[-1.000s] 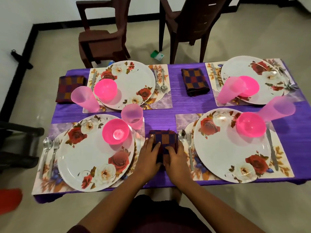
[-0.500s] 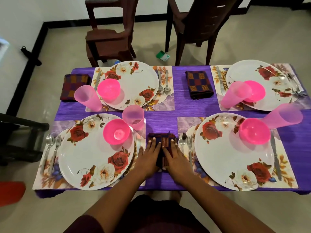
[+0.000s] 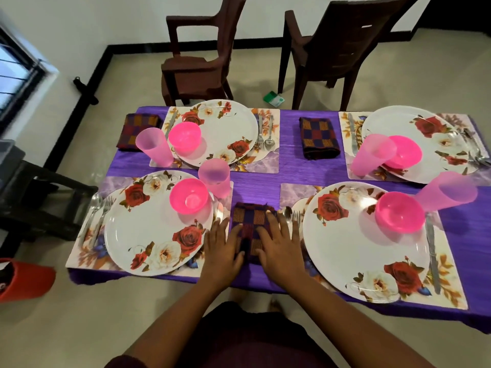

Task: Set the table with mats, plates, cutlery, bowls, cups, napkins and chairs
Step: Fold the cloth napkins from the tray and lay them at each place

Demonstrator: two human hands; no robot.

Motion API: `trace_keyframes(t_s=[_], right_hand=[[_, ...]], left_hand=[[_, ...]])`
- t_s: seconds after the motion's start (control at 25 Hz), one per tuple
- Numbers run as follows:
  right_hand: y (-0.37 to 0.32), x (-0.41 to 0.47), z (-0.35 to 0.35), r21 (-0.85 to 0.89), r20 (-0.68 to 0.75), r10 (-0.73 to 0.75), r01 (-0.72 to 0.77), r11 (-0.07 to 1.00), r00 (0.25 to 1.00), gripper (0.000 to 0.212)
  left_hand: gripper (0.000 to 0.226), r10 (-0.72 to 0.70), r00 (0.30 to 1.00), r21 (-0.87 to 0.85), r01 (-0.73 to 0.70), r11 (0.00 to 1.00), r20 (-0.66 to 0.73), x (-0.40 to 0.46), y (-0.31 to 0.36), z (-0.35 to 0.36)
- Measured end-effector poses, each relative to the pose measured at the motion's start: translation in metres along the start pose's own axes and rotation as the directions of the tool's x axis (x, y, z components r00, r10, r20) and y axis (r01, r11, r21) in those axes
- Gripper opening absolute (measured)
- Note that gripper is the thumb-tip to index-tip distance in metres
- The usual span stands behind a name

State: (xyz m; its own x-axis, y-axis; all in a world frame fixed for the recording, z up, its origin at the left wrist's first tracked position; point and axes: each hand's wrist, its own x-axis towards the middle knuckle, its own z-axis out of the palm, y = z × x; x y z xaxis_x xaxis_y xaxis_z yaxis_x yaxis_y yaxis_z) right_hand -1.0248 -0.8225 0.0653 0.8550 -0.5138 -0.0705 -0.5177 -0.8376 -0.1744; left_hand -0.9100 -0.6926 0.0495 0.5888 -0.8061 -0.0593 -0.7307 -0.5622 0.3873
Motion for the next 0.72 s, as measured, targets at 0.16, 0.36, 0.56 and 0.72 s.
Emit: trace_keyframes(t_s=[0.16,0.36,0.56,0.72], right_hand=[[0.016,0.002,0.003,-0.011,-0.052,-0.009,0.008,1.0,0.999,0.056],[0.015,-0.002,0.005,0.08,-0.14,0.026,-0.014,0.997,0.99,0.047],[0.003,0.0,0.001,0.155,-0.104,0.069,-0.053,0.986,0.992,0.053],[-0.018,-0.016,-0.008,0.153,-0.106,0.042,-0.025,0.988,0.994,0.057]], left_hand=[[0.064,-0.086,0.99,0.027,0.09,0.996,-0.112,-0.023,-0.003,0.001],[0.057,-0.233,0.944,-0.087,0.219,0.972,-0.233,-0.083,0.001,0.005],[0.068,-0.411,0.888,-0.094,0.401,0.911,-0.205,-0.136,-0.01,0.013],[0.066,-0.522,0.835,-0.12,0.508,0.853,-0.175,-0.189,-0.019,0.02]])
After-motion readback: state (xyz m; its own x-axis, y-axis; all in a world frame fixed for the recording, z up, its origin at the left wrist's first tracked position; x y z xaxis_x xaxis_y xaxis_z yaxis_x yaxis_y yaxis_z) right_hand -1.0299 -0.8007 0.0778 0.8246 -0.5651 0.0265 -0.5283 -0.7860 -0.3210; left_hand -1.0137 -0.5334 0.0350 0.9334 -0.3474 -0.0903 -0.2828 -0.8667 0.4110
